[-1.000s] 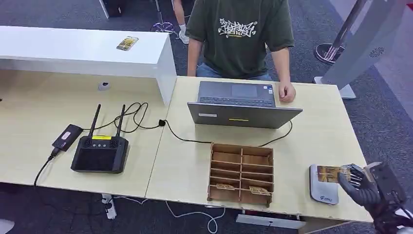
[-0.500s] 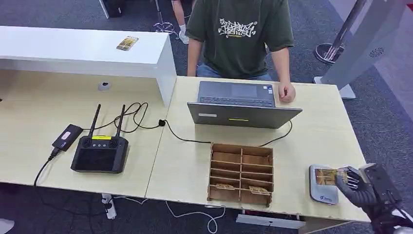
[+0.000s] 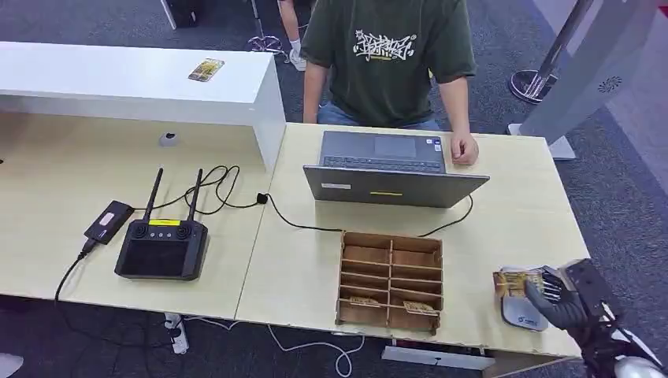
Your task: Pass the card to the sensor for recognition and then transmit it.
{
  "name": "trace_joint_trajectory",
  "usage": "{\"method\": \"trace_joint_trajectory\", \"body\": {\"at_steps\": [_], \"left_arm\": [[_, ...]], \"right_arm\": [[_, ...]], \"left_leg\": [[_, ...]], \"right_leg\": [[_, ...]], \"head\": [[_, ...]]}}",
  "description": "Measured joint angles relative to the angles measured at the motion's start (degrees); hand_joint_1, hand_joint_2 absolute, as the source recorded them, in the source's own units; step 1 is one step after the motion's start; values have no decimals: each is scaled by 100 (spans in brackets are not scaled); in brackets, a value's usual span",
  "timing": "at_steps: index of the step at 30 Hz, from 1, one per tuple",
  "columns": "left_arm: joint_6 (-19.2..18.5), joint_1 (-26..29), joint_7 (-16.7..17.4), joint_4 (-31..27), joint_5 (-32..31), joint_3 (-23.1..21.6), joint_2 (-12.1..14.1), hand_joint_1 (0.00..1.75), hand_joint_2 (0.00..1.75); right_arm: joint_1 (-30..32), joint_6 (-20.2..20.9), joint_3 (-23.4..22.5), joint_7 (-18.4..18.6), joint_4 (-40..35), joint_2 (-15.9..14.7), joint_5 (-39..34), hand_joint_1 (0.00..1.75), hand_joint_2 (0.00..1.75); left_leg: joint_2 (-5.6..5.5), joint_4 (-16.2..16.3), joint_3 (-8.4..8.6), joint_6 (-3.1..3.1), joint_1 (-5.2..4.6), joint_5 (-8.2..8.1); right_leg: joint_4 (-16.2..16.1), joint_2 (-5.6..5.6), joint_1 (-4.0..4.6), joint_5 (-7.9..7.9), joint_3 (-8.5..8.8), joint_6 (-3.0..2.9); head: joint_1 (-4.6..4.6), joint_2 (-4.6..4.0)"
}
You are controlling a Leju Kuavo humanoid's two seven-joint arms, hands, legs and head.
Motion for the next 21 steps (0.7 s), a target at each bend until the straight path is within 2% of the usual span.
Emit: {"method": "trace_joint_trajectory", "body": {"at_steps": [5, 11, 16, 19, 21], "left_arm": [[-50, 9, 0, 0, 0, 0, 7, 0, 0], [-70, 20, 0, 0, 0, 2, 26, 0, 0], [-70, 20, 0, 0, 0, 0, 28, 0, 0], [-85, 22, -2, 0, 0, 0, 35, 0, 0], [-92, 22, -2, 0, 0, 2, 37, 0, 0]], "right_arm": [[75, -24, 9, 94, -74, -112, -7, 175, 175], [140, -17, -149, 328, -153, -501, -57, 175, 175], [140, -17, -168, 345, -160, -538, -59, 175, 175], [138, 15, -282, 400, -175, -721, -68, 175, 175], [138, 44, -282, 411, -175, -728, -66, 175, 175]], "left_leg": [[0, 0, 1, 0, 0, 0], [0, 0, 0, 0, -2, 0], [0, 0, 1, 0, -2, 0], [0, 0, 1, 0, -1, 0], [0, 0, 2, 0, -1, 0]], "right_leg": [[0, 1, 0, 0, 0, 0], [0, 2, -1, 0, 0, 0], [0, 2, -2, 0, 0, 0], [0, 1, -1, 0, 0, 0], [0, 2, -1, 0, 0, 0]], "head": [[-2, 0], [-2, 0], [0, 0], [0, 0], [-2, 0]]}}
